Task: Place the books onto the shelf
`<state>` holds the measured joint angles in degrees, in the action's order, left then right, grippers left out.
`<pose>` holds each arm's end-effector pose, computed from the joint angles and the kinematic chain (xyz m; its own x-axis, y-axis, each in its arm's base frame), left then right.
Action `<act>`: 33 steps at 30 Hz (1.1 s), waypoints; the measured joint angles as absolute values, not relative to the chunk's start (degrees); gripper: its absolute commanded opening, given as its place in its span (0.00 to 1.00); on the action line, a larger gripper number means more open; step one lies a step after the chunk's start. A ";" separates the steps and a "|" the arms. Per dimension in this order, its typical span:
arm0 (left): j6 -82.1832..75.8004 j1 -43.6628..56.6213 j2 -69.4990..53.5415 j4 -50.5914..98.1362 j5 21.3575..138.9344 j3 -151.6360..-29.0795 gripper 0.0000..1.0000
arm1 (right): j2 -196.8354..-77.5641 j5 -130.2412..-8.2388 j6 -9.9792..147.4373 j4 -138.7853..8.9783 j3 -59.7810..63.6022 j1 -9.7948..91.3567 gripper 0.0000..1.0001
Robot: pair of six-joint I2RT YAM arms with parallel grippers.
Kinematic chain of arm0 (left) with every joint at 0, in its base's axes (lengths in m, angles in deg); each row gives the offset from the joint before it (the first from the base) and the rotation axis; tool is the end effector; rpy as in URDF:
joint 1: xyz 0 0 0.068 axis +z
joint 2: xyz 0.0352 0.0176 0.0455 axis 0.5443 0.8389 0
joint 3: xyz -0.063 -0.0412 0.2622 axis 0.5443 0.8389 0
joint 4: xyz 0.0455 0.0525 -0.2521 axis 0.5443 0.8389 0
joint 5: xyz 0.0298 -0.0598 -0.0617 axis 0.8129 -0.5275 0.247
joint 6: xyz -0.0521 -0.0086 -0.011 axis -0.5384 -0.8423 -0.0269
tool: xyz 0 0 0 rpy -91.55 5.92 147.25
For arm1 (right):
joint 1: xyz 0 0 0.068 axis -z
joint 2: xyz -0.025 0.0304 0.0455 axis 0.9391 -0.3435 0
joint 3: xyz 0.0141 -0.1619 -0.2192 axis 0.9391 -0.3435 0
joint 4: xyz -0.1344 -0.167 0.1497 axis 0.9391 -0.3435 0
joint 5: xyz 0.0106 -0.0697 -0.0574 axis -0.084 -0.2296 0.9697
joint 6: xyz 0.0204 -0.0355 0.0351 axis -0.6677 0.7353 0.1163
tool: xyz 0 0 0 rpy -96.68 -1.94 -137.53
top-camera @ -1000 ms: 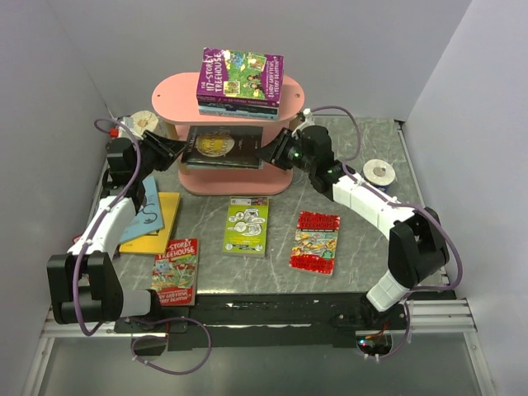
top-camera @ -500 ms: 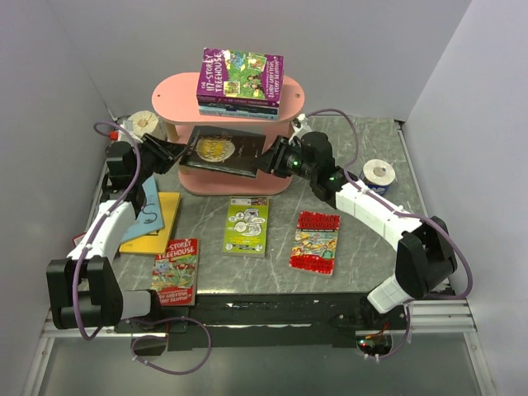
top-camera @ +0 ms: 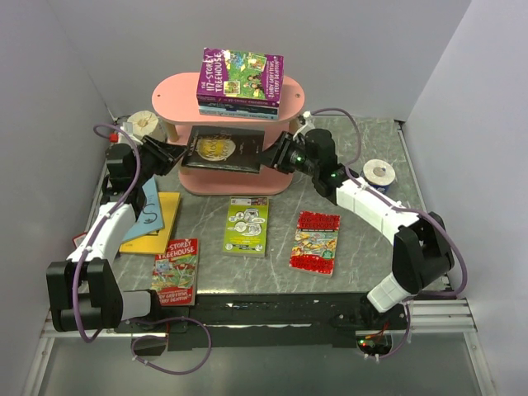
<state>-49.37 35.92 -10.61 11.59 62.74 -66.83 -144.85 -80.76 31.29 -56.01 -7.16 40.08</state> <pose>0.2949 -0.0003 0.3020 -0.4126 -0.7844 -0.4631 0.0582 0.4846 -0.8728 0.3136 0.1933 0.3148 -0.6697 0.3759 -0.6405 -0.3894 0.5566 0.7338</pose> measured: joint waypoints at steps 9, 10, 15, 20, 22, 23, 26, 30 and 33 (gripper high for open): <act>-49.98 35.74 -10.59 11.53 61.18 -66.70 0.34 | -146.95 -82.51 27.34 -52.47 -7.16 42.86 0.39; -50.00 35.74 -10.57 11.53 61.18 -66.70 0.34 | -147.23 -82.66 27.05 -52.08 -7.16 42.99 0.39; -50.00 35.77 -10.15 10.67 61.25 -66.70 0.34 | -148.34 -83.36 25.96 -50.99 -6.66 43.45 0.38; -50.24 35.77 -9.37 9.60 61.25 -66.74 0.34 | -148.89 -83.62 25.57 -50.72 -6.09 43.56 0.38; -50.66 35.79 -9.19 9.34 61.27 -66.74 0.34 | -149.17 -83.62 25.44 -50.59 -5.82 43.58 0.38; -50.85 35.81 -9.10 9.28 61.27 -66.74 0.34 | -149.26 -83.62 25.41 -50.59 -5.69 43.60 0.38; -51.01 35.81 -8.60 9.19 61.27 -67.12 0.34 | -149.37 -83.64 25.41 -50.64 -5.41 43.62 0.38; -51.05 35.81 -7.88 9.19 61.27 -67.81 0.34 | -149.42 -83.66 25.41 -50.64 -5.39 43.67 0.38; -51.10 35.81 -7.51 9.01 61.27 -67.99 0.34 | -149.66 -83.75 25.24 -50.57 -5.34 43.76 0.37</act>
